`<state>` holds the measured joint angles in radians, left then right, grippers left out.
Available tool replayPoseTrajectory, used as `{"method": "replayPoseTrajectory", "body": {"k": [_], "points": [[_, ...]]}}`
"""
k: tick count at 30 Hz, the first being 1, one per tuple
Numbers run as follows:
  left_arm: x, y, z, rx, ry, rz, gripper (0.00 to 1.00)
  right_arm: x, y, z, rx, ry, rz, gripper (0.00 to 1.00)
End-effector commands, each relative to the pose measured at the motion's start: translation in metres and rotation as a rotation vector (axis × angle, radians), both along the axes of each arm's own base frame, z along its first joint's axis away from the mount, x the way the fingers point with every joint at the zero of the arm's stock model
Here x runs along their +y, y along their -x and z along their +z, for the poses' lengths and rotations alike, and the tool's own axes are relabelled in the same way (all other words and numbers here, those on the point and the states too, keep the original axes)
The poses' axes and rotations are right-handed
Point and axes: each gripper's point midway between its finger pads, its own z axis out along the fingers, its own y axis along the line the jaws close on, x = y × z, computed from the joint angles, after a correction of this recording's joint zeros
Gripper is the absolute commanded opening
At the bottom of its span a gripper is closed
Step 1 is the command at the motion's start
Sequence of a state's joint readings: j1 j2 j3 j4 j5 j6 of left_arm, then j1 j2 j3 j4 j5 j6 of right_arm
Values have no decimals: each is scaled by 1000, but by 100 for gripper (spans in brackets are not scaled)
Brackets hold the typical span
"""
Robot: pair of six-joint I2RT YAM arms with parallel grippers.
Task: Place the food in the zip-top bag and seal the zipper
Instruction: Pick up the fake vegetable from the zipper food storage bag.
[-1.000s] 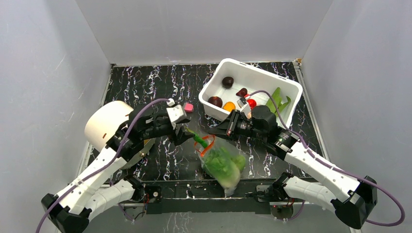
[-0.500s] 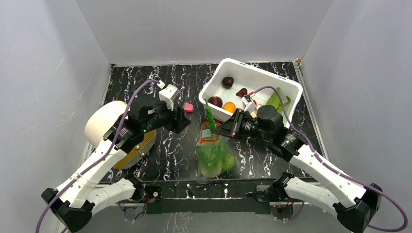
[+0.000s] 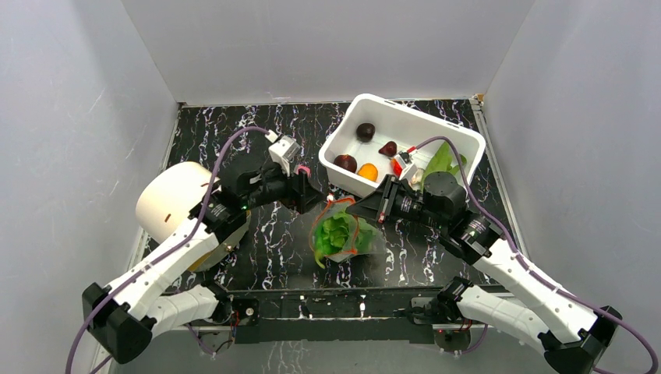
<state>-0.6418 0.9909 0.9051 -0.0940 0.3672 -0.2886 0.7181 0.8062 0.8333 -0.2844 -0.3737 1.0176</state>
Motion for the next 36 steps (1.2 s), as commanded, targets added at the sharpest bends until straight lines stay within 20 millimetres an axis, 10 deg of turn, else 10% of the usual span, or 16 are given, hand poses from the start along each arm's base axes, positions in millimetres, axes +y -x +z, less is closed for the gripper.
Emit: {"method": "replayPoseTrajectory", "body": {"k": [1, 11, 15, 22, 36], "points": [[-10, -3, 3, 3, 19, -35, 65, 1, 4, 29, -80, -91, 20, 0], [-4, 72, 33, -185, 73, -393, 69, 1, 0, 22, -51, -102, -6, 0], [10, 129, 22, -425, 85, -694, 70, 2, -1, 22, -45, -106, -7, 0], [27, 163, 8, -536, 65, -842, 72, 4, -3, 20, -27, -112, -13, 0], [7, 152, -8, -535, 142, -893, 68, 6, -3, 17, 0, -144, -12, 0]]}}
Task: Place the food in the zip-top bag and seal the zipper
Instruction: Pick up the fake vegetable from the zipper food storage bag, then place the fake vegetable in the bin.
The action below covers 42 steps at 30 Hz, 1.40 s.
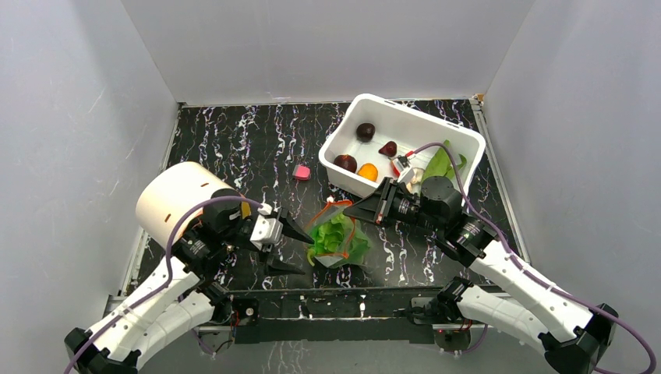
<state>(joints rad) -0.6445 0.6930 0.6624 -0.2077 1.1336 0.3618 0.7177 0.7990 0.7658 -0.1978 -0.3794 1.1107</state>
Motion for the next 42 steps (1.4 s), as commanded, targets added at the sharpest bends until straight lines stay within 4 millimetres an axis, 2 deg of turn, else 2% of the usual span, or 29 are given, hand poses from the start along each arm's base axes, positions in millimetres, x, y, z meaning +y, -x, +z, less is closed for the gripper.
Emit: {"method": "replayPoseTrajectory", "body": {"k": [1, 5, 8, 9, 11, 12, 13, 15, 18, 22, 25, 27, 31, 34, 39, 42], "points": [[-12, -6, 15, -60, 91, -44, 66, 2, -2, 23, -61, -86, -3, 0], [-20, -16, 21, -80, 114, -22, 61, 2, -1, 22, -59, -89, 5, 0], [-23, -15, 27, -91, 123, -46, 50, 2, 0, 22, -59, -88, 6, 0], [-23, -14, 29, -89, 123, -51, 42, 2, 0, 22, -60, -89, 4, 0], [-24, -17, 36, -77, 121, -37, 15, 1, 1, 20, -61, -86, 3, 0], [-26, -19, 42, -70, 126, -19, 6, -1, 2, 19, -63, -80, 4, 0], [-26, -23, 51, -75, 140, 2, 1, -2, 3, 16, -64, -65, 5, 0], [-29, -32, 79, -83, 196, 70, 0, -9, 4, 4, -66, 7, -12, 0], [-33, -53, 133, -33, 297, 215, 0, -29, 8, -17, -58, 146, -54, 0], [-42, -78, 194, 56, 368, 311, 0, -56, 14, -17, -85, 224, -124, 0], [-51, -88, 221, 117, 438, 307, 0, -67, 17, -16, -98, 262, -152, 0], [-56, -101, 232, 145, 477, 339, 0, -70, 17, -16, -102, 270, -161, 0], [-60, -140, 227, 109, 495, 490, 0, -73, 18, -15, -113, 265, -171, 0], [-65, -171, 215, 68, 504, 591, 0, -67, 20, -1, -153, 212, -147, 0], [-99, -216, 187, 86, 461, 610, 0, -56, 27, 25, -211, 99, -90, 0], [-114, -237, 171, 107, 480, 617, 0, -54, 30, 28, -215, 83, -74, 0]]}}
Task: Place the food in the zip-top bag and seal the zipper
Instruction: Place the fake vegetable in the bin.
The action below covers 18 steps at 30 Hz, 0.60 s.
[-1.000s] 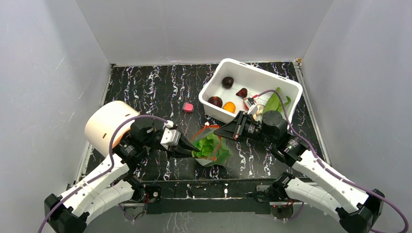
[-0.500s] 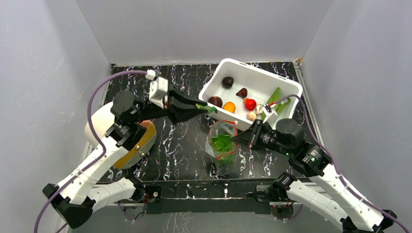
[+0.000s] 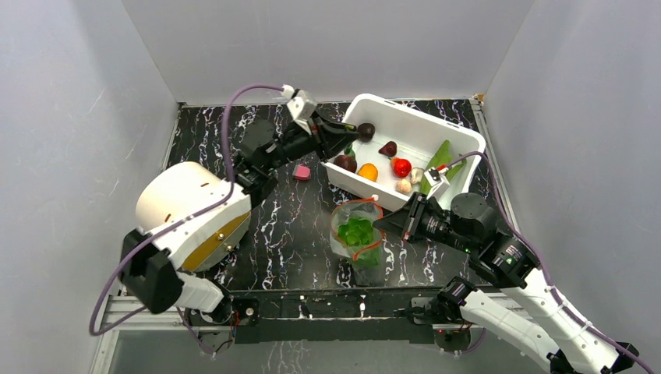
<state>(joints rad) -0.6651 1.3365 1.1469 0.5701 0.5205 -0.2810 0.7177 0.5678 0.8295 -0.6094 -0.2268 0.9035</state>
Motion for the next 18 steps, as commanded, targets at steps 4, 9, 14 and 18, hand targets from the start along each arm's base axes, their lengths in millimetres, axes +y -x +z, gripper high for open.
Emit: {"method": "replayPoseTrajectory", "body": {"k": [4, 9, 14, 18], "points": [[-34, -44, -28, -84, 6, 30, 0, 5, 6, 43, -112, -124, 42, 0], [-66, -58, -79, -131, -162, 11, 6, 2, 6, 48, -117, -126, 33, 0], [-90, -51, -119, -20, -265, -57, 53, -2, 3, 50, -116, -99, 5, 0], [-78, -45, -102, 99, -233, 5, 62, -2, -6, 52, -102, -110, -43, 0]]}}
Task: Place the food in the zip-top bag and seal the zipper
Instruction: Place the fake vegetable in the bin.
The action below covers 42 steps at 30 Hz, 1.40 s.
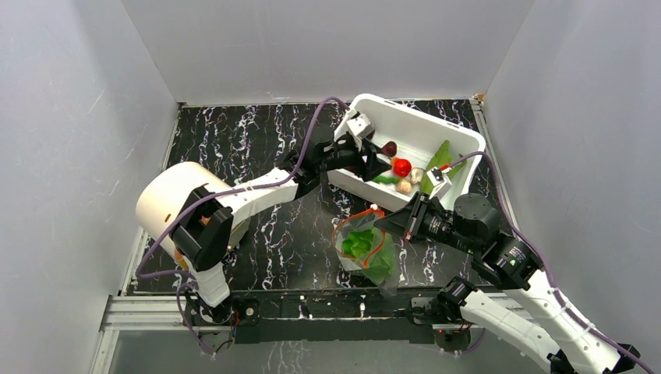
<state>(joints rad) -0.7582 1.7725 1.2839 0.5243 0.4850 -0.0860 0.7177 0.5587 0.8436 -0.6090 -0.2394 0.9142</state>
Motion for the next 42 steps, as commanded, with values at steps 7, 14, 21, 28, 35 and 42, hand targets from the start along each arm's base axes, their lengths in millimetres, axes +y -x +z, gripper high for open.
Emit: {"method": "replayPoseTrajectory", "body": {"k": [7, 14, 21, 28, 35, 42], "points": [[85, 25, 77, 284, -109, 367, 66, 8, -27, 59, -73, -199, -109, 0], [168, 90, 34, 486, -298, 515, 67, 21, -46, 66, -126, -240, -116, 0], [182, 122, -1, 559, -306, 473, 75, 36, -61, 72, -156, -256, -103, 0], [192, 114, -45, 643, -429, 580, 72, 49, -69, 67, -145, -248, -80, 0], [174, 113, -51, 585, -348, 480, 0, 49, -67, 55, -112, -245, -77, 0], [196, 107, -2, 409, -246, 542, 0, 35, -94, 73, -192, -48, -187, 61]]}}
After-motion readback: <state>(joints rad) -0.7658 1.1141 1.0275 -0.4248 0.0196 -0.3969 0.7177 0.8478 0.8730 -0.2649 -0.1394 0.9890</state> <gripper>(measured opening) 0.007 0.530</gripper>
